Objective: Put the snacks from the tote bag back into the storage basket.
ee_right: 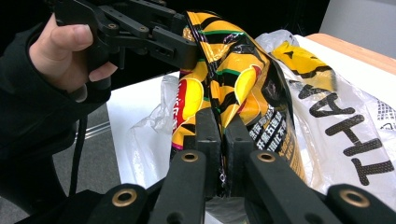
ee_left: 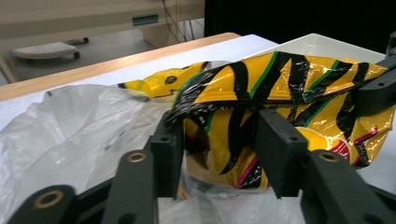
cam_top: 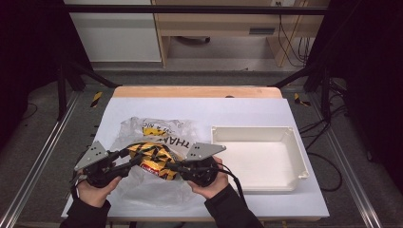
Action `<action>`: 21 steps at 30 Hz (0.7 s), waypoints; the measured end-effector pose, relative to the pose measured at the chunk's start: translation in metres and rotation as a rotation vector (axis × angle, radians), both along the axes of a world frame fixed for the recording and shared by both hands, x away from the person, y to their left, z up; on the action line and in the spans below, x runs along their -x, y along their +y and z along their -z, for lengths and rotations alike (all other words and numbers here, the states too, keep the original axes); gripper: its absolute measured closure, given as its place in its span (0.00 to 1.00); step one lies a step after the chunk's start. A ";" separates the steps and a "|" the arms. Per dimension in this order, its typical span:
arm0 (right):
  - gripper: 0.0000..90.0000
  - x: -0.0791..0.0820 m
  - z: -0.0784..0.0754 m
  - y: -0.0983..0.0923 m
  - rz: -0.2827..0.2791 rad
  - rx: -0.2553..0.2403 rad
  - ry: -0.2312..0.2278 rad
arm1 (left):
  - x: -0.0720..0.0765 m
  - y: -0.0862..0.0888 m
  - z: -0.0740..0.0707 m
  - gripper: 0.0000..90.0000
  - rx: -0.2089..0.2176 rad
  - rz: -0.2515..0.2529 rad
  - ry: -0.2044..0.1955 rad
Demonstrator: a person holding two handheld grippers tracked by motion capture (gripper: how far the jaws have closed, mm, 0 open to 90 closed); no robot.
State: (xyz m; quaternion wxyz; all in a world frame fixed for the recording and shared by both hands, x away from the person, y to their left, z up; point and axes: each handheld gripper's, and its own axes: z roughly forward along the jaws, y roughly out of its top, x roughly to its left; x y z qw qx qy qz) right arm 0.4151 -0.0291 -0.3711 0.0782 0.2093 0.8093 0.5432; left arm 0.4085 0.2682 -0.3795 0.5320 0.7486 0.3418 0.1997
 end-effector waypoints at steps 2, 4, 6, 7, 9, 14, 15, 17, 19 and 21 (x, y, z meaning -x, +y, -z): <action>0.97 -0.001 0.000 0.000 0.002 0.003 -0.001 | -0.001 0.000 0.002 0.60 0.016 0.006 0.011; 0.97 -0.001 0.000 0.000 0.005 0.000 0.000 | -0.002 0.000 0.003 0.68 0.010 0.002 0.020; 0.97 -0.001 0.001 0.000 0.008 0.001 -0.004 | -0.001 -0.004 0.005 0.79 0.002 0.005 0.026; 0.97 0.000 0.001 0.001 0.010 0.004 -0.004 | 0.000 -0.006 0.005 0.82 -0.015 -0.009 0.020; 0.97 0.000 0.002 0.003 0.014 0.008 -0.009 | 0.002 -0.009 0.005 0.89 -0.037 -0.033 0.017; 0.87 0.002 0.002 0.002 0.043 0.015 -0.033 | 0.004 -0.010 0.005 1.00 -0.029 -0.043 0.034; 0.81 0.004 0.002 0.002 0.056 0.017 -0.055 | 0.005 -0.011 0.005 1.00 -0.032 -0.044 0.031; 0.69 0.008 -0.002 0.001 0.089 0.018 -0.124 | 0.006 -0.013 0.003 1.00 -0.035 -0.044 0.026; 0.51 0.010 -0.005 0.000 0.110 0.015 -0.187 | 0.007 -0.013 0.003 1.00 -0.027 -0.044 0.026; 0.41 0.012 -0.006 -0.001 0.135 0.015 -0.239 | 0.007 -0.014 0.002 1.00 -0.018 -0.044 0.028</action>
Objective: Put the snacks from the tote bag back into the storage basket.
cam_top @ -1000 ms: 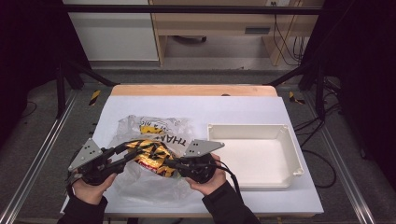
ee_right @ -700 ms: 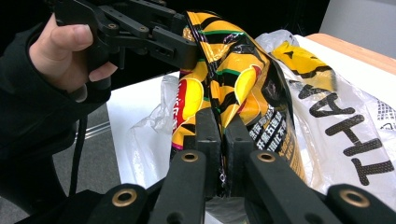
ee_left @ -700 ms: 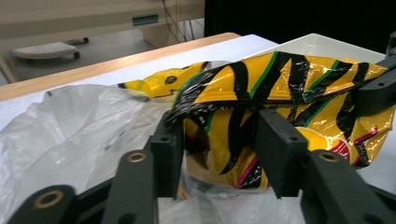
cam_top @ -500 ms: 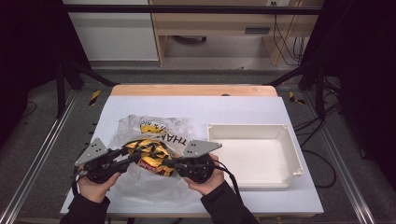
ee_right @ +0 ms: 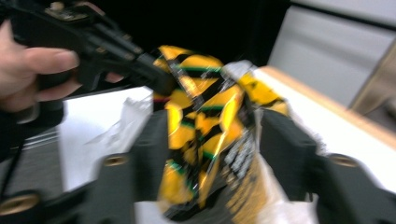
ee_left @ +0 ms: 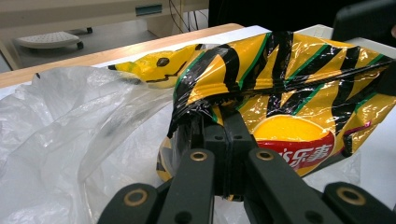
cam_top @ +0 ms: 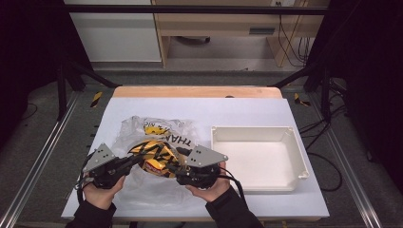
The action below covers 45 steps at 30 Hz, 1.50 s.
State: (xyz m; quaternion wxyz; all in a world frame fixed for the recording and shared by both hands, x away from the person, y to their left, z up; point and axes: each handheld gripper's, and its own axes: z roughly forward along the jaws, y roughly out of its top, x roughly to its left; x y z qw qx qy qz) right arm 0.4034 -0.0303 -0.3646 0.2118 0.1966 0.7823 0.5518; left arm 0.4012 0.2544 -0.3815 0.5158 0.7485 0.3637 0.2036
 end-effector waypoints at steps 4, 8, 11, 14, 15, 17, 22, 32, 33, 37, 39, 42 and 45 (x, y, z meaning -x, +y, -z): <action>0.25 -0.001 0.005 0.006 0.014 0.046 -0.020 | 0.000 -0.001 -0.002 1.00 0.017 0.005 0.003; 0.24 -0.004 0.015 0.015 -0.005 0.111 -0.049 | 0.001 -0.003 -0.006 1.00 0.030 0.014 -0.002; 0.25 -0.007 0.017 0.021 -0.024 0.134 -0.051 | 0.002 -0.005 -0.008 1.00 0.037 0.025 -0.004; 0.27 -0.009 0.019 0.026 -0.036 0.162 -0.056 | 0.003 -0.007 -0.010 1.00 0.034 0.029 -0.006; 0.30 -0.009 0.020 0.027 -0.038 0.170 -0.060 | 0.003 -0.007 -0.010 1.00 0.033 0.029 -0.007; 0.39 -0.009 0.021 0.027 -0.047 0.187 -0.063 | 0.003 -0.006 -0.010 1.00 0.035 0.028 -0.004; 0.60 -0.012 0.022 0.020 -0.045 0.177 -0.035 | 0.002 -0.006 -0.010 1.00 0.046 0.036 -0.002; 0.77 -0.015 0.020 0.015 -0.001 0.172 0.026 | 0.002 -0.003 -0.011 0.74 0.030 0.015 -0.051; 0.78 -0.015 0.020 0.014 0.001 0.166 0.031 | 0.002 -0.003 -0.011 0.68 0.030 0.015 -0.051; 0.79 -0.015 0.017 0.010 0.000 0.136 0.049 | 0.003 0.011 -0.014 0.52 0.054 -0.014 -0.094; 0.79 -0.015 0.015 0.009 -0.002 0.124 0.053 | 0.004 0.016 -0.015 0.49 0.064 -0.020 -0.104; 0.80 -0.014 0.011 0.007 0.003 0.101 0.048 | 0.005 0.022 -0.013 0.48 0.046 -0.039 -0.103; 0.81 -0.013 0.005 0.004 0.004 0.078 0.045 | 0.002 0.027 -0.005 0.49 0.010 -0.061 -0.086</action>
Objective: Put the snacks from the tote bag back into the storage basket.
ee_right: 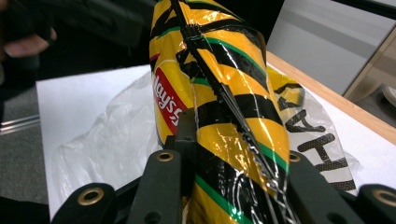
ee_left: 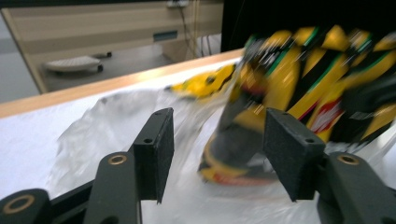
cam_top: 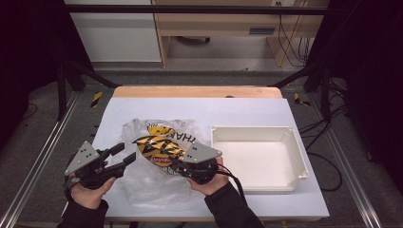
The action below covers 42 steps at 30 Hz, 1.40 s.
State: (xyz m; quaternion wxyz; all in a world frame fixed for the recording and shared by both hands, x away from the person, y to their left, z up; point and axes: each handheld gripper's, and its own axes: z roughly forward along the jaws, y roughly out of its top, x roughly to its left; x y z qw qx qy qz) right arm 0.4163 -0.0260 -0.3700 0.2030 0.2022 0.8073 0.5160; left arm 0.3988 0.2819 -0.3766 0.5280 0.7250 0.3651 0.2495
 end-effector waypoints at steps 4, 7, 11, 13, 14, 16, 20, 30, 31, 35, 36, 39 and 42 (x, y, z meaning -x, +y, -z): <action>0.82 0.003 -0.004 -0.002 -0.017 -0.024 0.006 | -0.008 0.004 0.020 0.51 -0.074 -0.037 0.070; 0.82 0.004 -0.006 -0.001 -0.033 -0.040 0.018 | -0.019 0.003 0.041 0.57 -0.142 -0.068 0.136; 0.83 0.004 -0.009 0.002 -0.053 -0.067 0.026 | -0.030 0.005 0.059 0.72 -0.193 -0.085 0.189; 0.83 0.005 -0.011 0.003 -0.061 -0.071 0.025 | -0.034 0.006 0.065 0.78 -0.224 -0.093 0.204; 0.83 0.006 -0.012 0.004 -0.064 -0.071 0.022 | -0.036 0.006 0.067 0.81 -0.220 -0.098 0.206; 0.84 0.007 -0.015 0.005 -0.069 -0.077 0.013 | -0.037 0.007 0.070 0.85 -0.230 -0.108 0.214; 0.84 0.011 -0.024 0.005 -0.081 -0.107 0.008 | -0.038 0.006 0.073 0.94 -0.249 -0.097 0.233; 0.84 0.014 -0.052 -0.001 -0.098 -0.208 -0.008 | -0.039 0.002 0.077 0.95 -0.276 -0.088 0.252; 0.84 0.014 -0.055 -0.002 -0.096 -0.221 -0.006 | -0.039 0.002 0.076 0.95 -0.276 -0.087 0.252; 0.85 0.013 -0.064 -0.010 -0.081 -0.247 -0.013 | -0.039 0.003 0.076 0.93 -0.264 -0.092 0.248; 0.85 0.013 -0.066 -0.012 -0.078 -0.253 -0.016 | -0.039 0.003 0.076 0.93 -0.263 -0.093 0.243; 0.85 0.013 -0.073 -0.020 -0.074 -0.269 -0.022 | -0.039 0.003 0.075 0.92 -0.265 -0.095 0.242; 0.85 0.013 -0.081 -0.029 -0.073 -0.285 -0.023 | -0.039 0.003 0.075 0.92 -0.265 -0.095 0.242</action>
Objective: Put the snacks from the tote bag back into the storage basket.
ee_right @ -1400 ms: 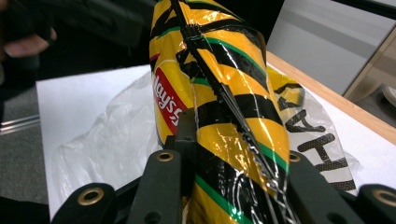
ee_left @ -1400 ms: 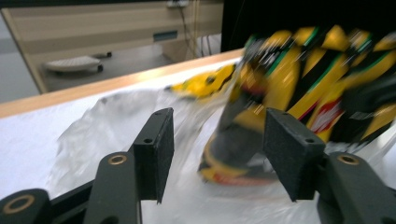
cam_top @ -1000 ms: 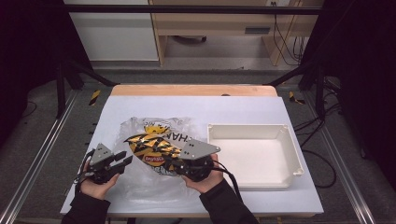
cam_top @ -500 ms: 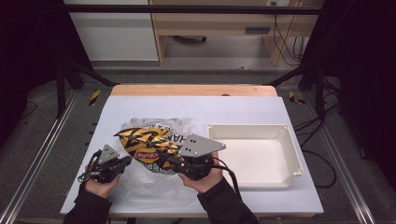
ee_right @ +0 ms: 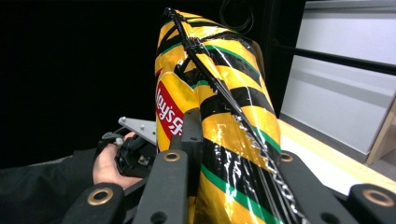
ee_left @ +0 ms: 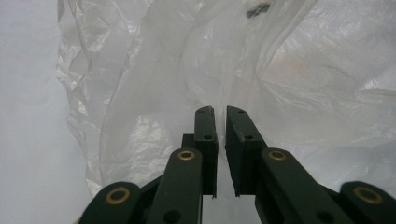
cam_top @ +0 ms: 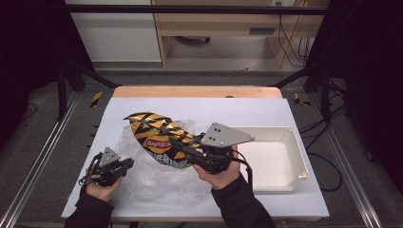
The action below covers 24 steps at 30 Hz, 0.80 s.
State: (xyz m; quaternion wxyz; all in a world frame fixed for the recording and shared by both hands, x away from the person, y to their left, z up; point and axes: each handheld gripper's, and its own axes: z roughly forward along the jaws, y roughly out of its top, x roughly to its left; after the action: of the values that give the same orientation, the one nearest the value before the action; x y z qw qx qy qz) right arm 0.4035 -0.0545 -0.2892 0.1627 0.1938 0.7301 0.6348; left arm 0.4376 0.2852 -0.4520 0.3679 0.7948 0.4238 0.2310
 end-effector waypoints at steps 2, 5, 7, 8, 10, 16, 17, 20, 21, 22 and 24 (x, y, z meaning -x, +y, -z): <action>0.85 0.000 -0.002 -0.003 0.005 -0.002 -0.001 | 0.000 0.000 0.000 0.92 0.004 0.000 0.001; 0.85 0.000 -0.010 -0.018 0.041 -0.003 -0.015 | 0.001 0.002 -0.002 0.91 0.018 -0.001 -0.006; 0.85 -0.001 -0.012 -0.026 0.061 -0.010 -0.018 | 0.002 0.004 -0.003 0.90 0.033 0.001 -0.015; 0.85 -0.001 -0.013 -0.030 0.072 -0.015 -0.018 | 0.002 0.004 -0.004 0.88 0.041 0.006 -0.020; 0.85 -0.002 -0.015 -0.039 0.093 -0.023 -0.018 | 0.004 0.006 -0.006 0.85 0.059 0.006 -0.033; 0.86 -0.006 -0.019 -0.063 0.162 -0.030 -0.025 | 0.015 0.010 -0.016 0.71 0.110 0.008 -0.081; 0.86 -0.007 -0.019 -0.069 0.178 -0.027 -0.027 | 0.016 0.011 -0.017 0.67 0.120 0.007 -0.086; 0.86 -0.010 -0.017 -0.083 0.220 -0.023 -0.027 | 0.021 0.013 -0.023 0.61 0.140 -0.004 -0.112; 0.86 -0.010 -0.016 -0.088 0.234 -0.019 -0.024 | 0.021 0.014 -0.024 0.59 0.141 -0.008 -0.116; 0.86 -0.011 -0.016 -0.092 0.244 -0.019 -0.022 | 0.022 0.014 -0.025 0.57 0.140 -0.012 -0.120; 0.86 -0.012 -0.013 -0.104 0.271 -0.016 -0.019 | 0.023 0.015 -0.026 0.53 0.137 -0.019 -0.128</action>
State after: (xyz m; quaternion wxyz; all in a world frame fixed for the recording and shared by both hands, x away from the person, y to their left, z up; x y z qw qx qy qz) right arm 0.4153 -0.1582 -0.2758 0.2524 0.2860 0.6904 0.6147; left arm 0.4144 0.2998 -0.4255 0.4455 0.7473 0.4219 0.2551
